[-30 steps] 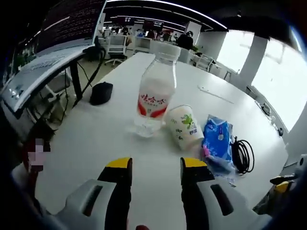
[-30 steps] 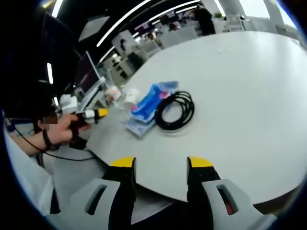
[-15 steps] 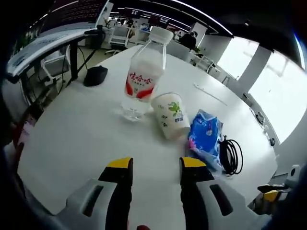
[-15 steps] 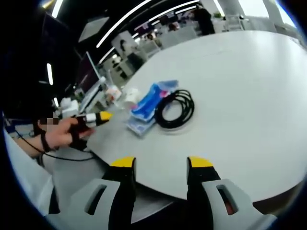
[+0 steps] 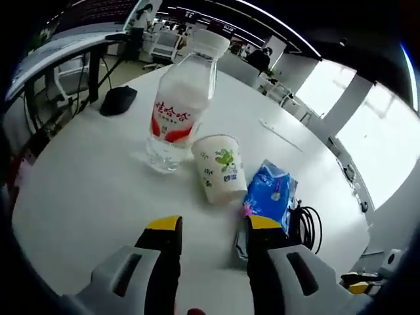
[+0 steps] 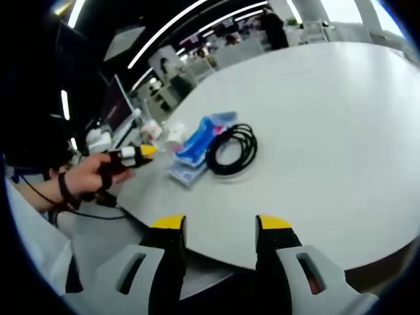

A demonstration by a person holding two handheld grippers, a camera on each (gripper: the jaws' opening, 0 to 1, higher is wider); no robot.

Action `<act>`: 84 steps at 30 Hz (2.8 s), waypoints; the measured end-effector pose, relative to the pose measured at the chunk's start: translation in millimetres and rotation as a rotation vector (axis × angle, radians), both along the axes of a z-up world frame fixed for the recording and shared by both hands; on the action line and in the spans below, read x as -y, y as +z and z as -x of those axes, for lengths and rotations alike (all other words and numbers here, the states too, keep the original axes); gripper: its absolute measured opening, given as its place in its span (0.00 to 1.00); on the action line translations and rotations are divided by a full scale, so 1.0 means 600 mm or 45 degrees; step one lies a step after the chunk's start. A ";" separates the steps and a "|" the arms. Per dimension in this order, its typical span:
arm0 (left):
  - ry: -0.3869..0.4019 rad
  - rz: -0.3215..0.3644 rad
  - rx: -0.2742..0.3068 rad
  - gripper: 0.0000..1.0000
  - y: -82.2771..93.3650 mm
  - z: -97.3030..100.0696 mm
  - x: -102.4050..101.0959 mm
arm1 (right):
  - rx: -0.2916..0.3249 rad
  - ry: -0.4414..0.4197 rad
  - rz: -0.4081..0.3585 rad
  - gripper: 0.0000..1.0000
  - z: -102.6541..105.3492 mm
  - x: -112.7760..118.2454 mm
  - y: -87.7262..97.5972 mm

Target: Arrange the tabletop items into an orderly group along one side of the table until the central work area is clear of visible clutter.

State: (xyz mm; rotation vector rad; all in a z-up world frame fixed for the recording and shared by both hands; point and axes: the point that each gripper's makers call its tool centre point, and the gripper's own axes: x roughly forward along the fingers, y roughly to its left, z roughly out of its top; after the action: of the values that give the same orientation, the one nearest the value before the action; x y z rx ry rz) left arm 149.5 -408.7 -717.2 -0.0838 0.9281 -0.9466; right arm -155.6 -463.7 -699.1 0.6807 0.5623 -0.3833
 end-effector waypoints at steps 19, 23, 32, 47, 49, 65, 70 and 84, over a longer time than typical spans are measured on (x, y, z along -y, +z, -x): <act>0.059 0.083 -0.130 0.41 -0.008 -0.020 0.060 | -0.001 -0.011 -0.004 0.41 0.010 0.003 0.001; 0.089 0.102 -0.162 0.42 -0.008 -0.026 0.067 | -0.001 -0.016 -0.003 0.41 0.015 0.006 0.000; 0.111 0.082 -0.201 0.43 -0.018 -0.034 0.081 | -0.009 -0.023 -0.010 0.41 0.025 0.010 0.002; 0.120 0.044 -0.195 0.35 -0.033 -0.034 0.094 | -0.017 -0.004 -0.007 0.40 0.023 0.016 0.006; 0.127 0.047 -0.194 0.34 -0.033 -0.035 0.089 | -0.020 -0.008 -0.010 0.40 0.025 0.016 0.004; 0.029 -0.027 -0.133 0.34 -0.035 -0.008 0.035 | -0.010 0.010 -0.025 0.39 0.016 0.005 -0.003; -0.014 -0.083 -0.100 0.34 -0.034 -0.001 0.004 | -0.008 0.012 -0.027 0.39 0.014 0.005 -0.005; -0.054 -0.153 -0.096 0.34 -0.036 0.025 -0.086 | -0.010 0.030 -0.044 0.39 0.002 -0.005 -0.012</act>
State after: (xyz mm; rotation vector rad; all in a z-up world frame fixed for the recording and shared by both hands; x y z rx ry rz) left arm 134.3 -357.0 -738.5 0.0024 1.0577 -0.9297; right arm -156.8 -460.7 -706.6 0.7052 0.5848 -0.3548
